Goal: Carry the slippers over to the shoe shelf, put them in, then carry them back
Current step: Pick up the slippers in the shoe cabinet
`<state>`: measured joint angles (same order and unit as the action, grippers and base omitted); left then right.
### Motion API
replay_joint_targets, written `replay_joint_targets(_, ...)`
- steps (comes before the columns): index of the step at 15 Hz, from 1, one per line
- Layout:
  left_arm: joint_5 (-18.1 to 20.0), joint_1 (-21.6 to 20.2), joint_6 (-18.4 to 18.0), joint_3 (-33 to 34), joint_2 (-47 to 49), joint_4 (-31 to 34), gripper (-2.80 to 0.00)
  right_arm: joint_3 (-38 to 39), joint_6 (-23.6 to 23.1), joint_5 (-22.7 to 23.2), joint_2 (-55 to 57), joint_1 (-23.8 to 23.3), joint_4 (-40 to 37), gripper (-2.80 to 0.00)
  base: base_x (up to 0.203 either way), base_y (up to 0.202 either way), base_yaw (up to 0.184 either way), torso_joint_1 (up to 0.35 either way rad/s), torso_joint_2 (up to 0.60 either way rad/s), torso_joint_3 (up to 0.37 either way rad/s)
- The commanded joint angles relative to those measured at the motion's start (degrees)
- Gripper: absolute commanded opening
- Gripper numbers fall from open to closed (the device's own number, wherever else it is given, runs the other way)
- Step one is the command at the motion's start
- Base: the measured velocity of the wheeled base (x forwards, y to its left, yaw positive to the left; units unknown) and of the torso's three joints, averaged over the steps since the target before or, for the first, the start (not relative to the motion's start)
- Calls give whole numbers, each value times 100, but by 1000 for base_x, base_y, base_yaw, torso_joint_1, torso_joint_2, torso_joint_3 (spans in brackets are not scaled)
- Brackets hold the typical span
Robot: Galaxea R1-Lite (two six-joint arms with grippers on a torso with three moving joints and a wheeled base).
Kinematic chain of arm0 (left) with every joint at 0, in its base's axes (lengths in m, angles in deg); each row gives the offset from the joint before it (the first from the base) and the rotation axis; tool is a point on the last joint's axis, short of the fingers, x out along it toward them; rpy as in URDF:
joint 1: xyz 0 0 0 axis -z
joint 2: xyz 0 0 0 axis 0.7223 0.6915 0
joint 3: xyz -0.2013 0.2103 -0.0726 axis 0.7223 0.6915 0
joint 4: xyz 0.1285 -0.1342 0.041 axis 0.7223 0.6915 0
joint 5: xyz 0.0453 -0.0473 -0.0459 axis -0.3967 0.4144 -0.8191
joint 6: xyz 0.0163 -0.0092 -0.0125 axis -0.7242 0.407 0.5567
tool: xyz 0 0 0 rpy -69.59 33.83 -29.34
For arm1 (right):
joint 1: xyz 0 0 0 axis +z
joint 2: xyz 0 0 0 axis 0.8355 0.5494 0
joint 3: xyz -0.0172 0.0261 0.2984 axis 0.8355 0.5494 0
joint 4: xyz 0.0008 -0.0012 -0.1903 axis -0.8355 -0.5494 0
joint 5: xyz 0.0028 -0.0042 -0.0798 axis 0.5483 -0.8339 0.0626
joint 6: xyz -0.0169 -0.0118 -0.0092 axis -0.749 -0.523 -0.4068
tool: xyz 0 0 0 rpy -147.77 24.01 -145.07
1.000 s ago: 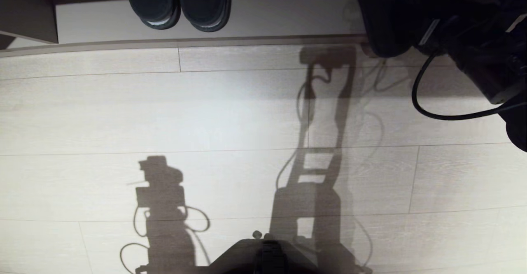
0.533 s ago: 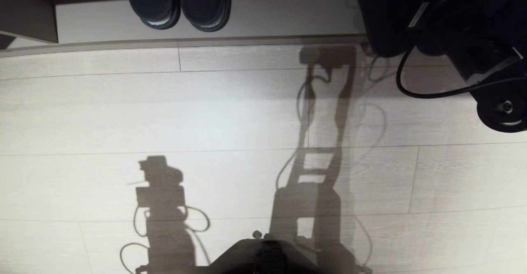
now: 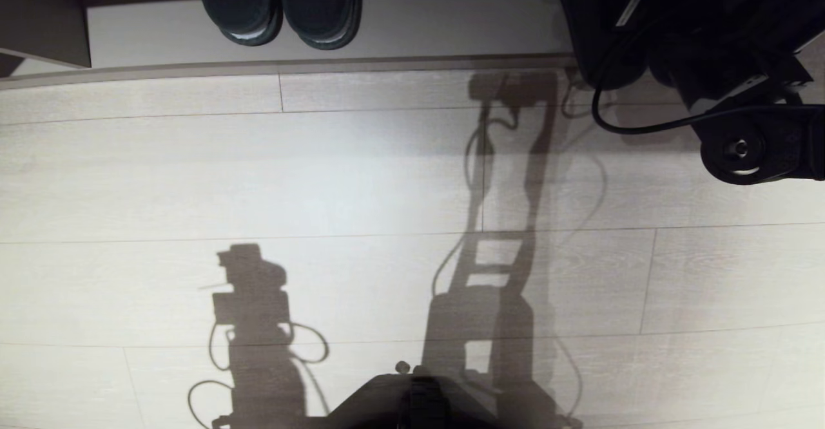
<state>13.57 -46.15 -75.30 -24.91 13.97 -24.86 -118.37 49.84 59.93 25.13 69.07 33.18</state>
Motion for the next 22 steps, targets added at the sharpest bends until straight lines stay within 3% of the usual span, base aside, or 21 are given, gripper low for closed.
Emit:
replay_joint_targets(1, -2, -1, 6, 0, 2, -2, -280, -153, -10, 5, 172, 8, 30, -280, 0, 0, 0, 0, 0, 0)
replay_joint_targets(7, -2, -1, 6, 0, 2, -2, -280, -674, -10, 12, 441, 10, 12, -280, 0, 0, 0, 0, 0, 0)
replay_joint_targets(12, -2, -1, 6, 0, 2, -2, -280, -534, -16, -22, 162, 124, -26, -280, 0, 0, 0, 0, 0, 0)
replay_joint_targets(22, -2, -1, 14, 0, 2, -2, -280, 2913, -16, -26, -2188, 695, -242, -280, 0, 0, 0, 0, 0, 0)
